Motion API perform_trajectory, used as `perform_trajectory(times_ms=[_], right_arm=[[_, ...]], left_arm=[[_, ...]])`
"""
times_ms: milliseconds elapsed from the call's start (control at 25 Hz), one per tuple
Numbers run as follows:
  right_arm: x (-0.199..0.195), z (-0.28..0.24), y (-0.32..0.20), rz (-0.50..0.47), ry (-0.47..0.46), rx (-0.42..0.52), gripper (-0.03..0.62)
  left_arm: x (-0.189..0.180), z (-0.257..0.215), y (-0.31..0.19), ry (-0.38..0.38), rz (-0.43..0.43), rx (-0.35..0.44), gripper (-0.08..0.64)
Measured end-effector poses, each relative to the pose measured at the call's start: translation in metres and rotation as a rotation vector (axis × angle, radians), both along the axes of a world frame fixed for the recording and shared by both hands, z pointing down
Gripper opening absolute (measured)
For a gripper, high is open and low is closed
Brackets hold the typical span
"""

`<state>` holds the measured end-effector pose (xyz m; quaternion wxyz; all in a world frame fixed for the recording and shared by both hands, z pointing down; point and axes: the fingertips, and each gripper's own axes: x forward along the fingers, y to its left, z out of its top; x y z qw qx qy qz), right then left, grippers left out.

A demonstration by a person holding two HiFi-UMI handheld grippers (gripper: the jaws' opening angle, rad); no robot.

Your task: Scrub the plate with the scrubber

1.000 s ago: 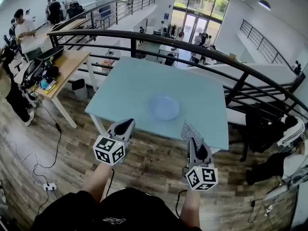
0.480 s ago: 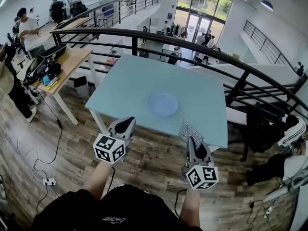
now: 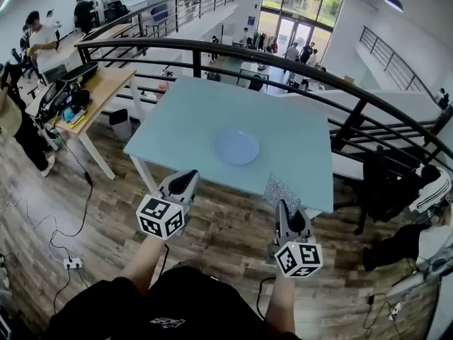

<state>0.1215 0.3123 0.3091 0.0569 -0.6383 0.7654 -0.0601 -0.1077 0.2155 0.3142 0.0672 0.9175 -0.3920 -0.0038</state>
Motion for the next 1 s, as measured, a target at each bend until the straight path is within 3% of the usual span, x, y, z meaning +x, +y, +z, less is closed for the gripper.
perform_trajectory(times_ms=[400, 1000], right_arm=[[0.012, 0.005, -0.006, -0.012, -0.006, -0.006, 0.084], [0.016, 0.015, -0.064, -0.009, 0.014, -0.036, 0.084]], left_arm=[[0.015, 0.005, -0.005, 0.017, -0.002, -0.017, 0.009], [0.027, 0.022, -0.068, 0.023, 0.003, -0.043, 0.008]])
